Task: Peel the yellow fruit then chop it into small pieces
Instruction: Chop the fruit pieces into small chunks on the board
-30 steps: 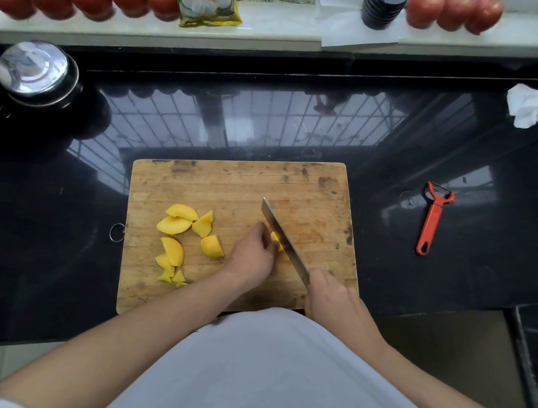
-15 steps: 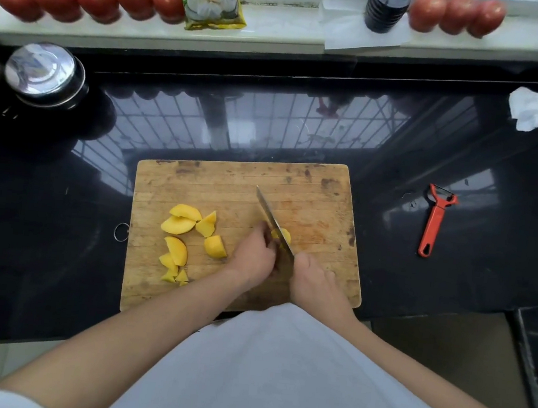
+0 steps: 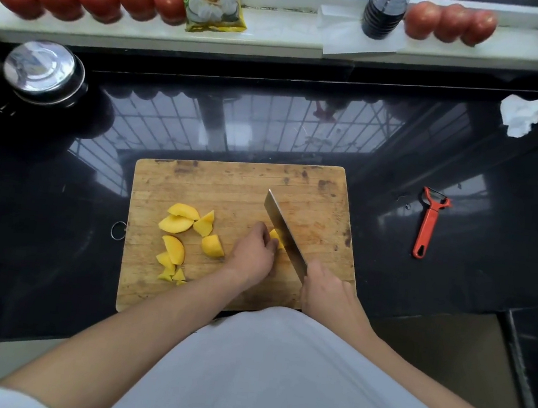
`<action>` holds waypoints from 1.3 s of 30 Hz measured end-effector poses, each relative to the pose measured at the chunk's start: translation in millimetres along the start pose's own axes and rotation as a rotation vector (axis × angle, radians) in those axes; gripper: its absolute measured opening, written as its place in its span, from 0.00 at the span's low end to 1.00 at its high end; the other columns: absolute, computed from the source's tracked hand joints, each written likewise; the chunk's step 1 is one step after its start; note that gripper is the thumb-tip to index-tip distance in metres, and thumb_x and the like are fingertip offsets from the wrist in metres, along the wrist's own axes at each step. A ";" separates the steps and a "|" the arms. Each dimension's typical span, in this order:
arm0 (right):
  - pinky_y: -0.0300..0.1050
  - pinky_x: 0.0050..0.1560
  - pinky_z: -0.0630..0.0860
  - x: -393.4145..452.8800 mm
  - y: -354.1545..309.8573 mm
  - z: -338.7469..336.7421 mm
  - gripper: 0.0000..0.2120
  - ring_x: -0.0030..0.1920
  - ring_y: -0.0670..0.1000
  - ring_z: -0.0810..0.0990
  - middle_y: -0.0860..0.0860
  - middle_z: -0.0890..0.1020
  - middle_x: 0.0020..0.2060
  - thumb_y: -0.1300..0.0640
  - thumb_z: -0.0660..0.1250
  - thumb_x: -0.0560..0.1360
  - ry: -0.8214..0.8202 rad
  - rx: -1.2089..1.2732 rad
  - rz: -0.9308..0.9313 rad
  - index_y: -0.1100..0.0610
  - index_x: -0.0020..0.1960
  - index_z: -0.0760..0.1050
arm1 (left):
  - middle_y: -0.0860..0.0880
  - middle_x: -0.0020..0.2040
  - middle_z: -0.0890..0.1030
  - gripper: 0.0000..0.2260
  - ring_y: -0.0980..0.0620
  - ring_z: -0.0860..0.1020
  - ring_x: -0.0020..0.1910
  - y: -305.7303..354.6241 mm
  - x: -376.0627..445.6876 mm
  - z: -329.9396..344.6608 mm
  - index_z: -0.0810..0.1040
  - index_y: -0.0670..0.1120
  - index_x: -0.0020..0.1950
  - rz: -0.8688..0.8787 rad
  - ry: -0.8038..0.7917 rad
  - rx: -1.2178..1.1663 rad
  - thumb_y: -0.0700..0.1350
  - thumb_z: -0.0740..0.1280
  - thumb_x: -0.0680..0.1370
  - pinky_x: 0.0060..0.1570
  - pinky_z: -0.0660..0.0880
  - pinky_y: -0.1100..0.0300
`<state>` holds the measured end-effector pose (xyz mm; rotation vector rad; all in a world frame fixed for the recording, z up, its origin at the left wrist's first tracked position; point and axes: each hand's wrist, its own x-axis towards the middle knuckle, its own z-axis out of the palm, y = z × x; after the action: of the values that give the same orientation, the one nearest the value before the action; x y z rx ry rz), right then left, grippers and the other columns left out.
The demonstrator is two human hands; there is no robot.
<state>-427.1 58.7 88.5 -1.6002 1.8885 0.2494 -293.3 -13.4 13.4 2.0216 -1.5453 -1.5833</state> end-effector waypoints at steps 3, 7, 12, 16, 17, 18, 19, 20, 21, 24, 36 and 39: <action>0.52 0.48 0.81 -1.4 -2.1 -0.8 0.03 0.46 0.53 0.81 0.50 0.77 0.47 0.58 0.55 0.85 -0.018 -0.019 0.003 0.51 0.54 0.66 | 0.44 0.42 0.83 0.09 0.43 0.84 0.37 -0.2 -0.1 -0.1 0.68 0.50 0.46 0.002 0.004 -0.001 0.50 0.61 0.85 0.44 0.83 0.41; 0.51 0.47 0.80 -4.9 -1.2 -2.7 0.05 0.45 0.53 0.81 0.50 0.77 0.47 0.59 0.54 0.85 -0.013 -0.044 -0.012 0.52 0.55 0.67 | 0.44 0.41 0.83 0.09 0.45 0.84 0.35 -1.1 0.3 -0.6 0.68 0.50 0.46 0.012 0.001 0.005 0.48 0.61 0.85 0.43 0.82 0.44; 0.49 0.47 0.79 -5.5 -3.3 -3.5 0.04 0.46 0.53 0.80 0.49 0.76 0.48 0.58 0.54 0.85 -0.037 -0.025 -0.010 0.52 0.55 0.66 | 0.45 0.40 0.82 0.09 0.47 0.83 0.33 -2.2 1.9 -0.2 0.68 0.51 0.46 0.016 0.004 0.008 0.47 0.61 0.86 0.37 0.79 0.52; 0.48 0.46 0.78 -5.6 -3.6 -3.7 0.04 0.47 0.53 0.80 0.48 0.72 0.45 0.59 0.55 0.85 -0.043 -0.024 -0.014 0.52 0.56 0.66 | 0.44 0.42 0.83 0.07 0.47 0.83 0.34 -2.2 2.3 0.1 0.69 0.50 0.48 0.017 0.001 0.010 0.48 0.61 0.86 0.35 0.76 0.54; 0.48 0.46 0.78 -5.5 -3.7 -3.4 0.04 0.47 0.53 0.80 0.48 0.72 0.45 0.59 0.55 0.85 -0.041 -0.026 -0.013 0.52 0.56 0.66 | 0.44 0.43 0.83 0.06 0.47 0.83 0.35 -1.8 2.2 0.0 0.69 0.50 0.49 0.014 0.000 0.011 0.48 0.61 0.86 0.35 0.76 0.54; 0.48 0.46 0.79 -5.1 -3.7 -2.9 0.04 0.46 0.53 0.80 0.48 0.72 0.45 0.59 0.55 0.85 -0.038 -0.026 -0.011 0.51 0.55 0.66 | 0.44 0.43 0.83 0.06 0.47 0.83 0.36 -1.7 2.4 -0.1 0.69 0.51 0.49 0.013 0.001 0.011 0.48 0.61 0.86 0.36 0.77 0.53; 0.48 0.45 0.78 -4.7 -3.4 -2.3 0.04 0.46 0.53 0.80 0.48 0.72 0.45 0.59 0.55 0.85 -0.034 -0.026 -0.010 0.51 0.54 0.65 | 0.45 0.44 0.83 0.07 0.46 0.83 0.38 -1.9 2.9 0.3 0.69 0.51 0.48 0.017 0.004 0.007 0.48 0.61 0.86 0.38 0.80 0.51; 0.47 0.44 0.78 -4.3 -3.1 -2.2 0.04 0.46 0.53 0.80 0.47 0.72 0.45 0.59 0.55 0.85 -0.030 -0.022 -0.007 0.51 0.53 0.64 | 0.45 0.45 0.82 0.08 0.44 0.84 0.39 -2.2 3.3 0.7 0.69 0.52 0.47 0.020 0.005 0.004 0.49 0.61 0.85 0.41 0.82 0.47; 0.47 0.43 0.77 -4.2 -2.9 -1.9 0.05 0.46 0.53 0.80 0.47 0.72 0.44 0.59 0.55 0.84 -0.029 -0.018 -0.002 0.50 0.53 0.64 | 0.45 0.45 0.82 0.08 0.43 0.84 0.41 -2.5 3.4 0.6 0.68 0.53 0.46 0.017 0.004 0.000 0.49 0.61 0.85 0.44 0.83 0.44; 0.47 0.44 0.78 -5.1 -2.6 -2.9 0.05 0.47 0.53 0.79 0.47 0.71 0.45 0.59 0.56 0.84 -0.036 -0.007 0.004 0.50 0.53 0.63 | 0.45 0.45 0.83 0.08 0.42 0.84 0.42 -3.1 3.8 1.0 0.68 0.53 0.46 0.013 -0.002 0.000 0.50 0.62 0.85 0.46 0.83 0.42; 0.44 0.42 0.73 -9.9 -2.2 -6.6 0.03 0.45 0.51 0.76 0.50 0.78 0.52 0.58 0.56 0.85 -0.085 -0.064 -0.001 0.50 0.55 0.63 | 0.45 0.48 0.82 0.10 0.42 0.84 0.42 -0.6 2.8 0.0 0.67 0.54 0.44 0.018 -0.001 -0.026 0.48 0.62 0.85 0.45 0.84 0.43; 0.44 0.44 0.80 -12.2 1.6 -5.0 0.04 0.46 0.49 0.80 0.47 0.73 0.46 0.57 0.58 0.85 -0.099 -0.056 0.005 0.50 0.54 0.62 | 0.47 0.47 0.82 0.08 0.43 0.84 0.41 -2.1 3.0 -0.2 0.69 0.54 0.46 0.011 -0.013 -0.030 0.49 0.62 0.85 0.44 0.84 0.41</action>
<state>-429.7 66.4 99.0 -1.5900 1.8248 0.3803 -292.1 -14.8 10.2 1.9881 -1.5254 -1.6087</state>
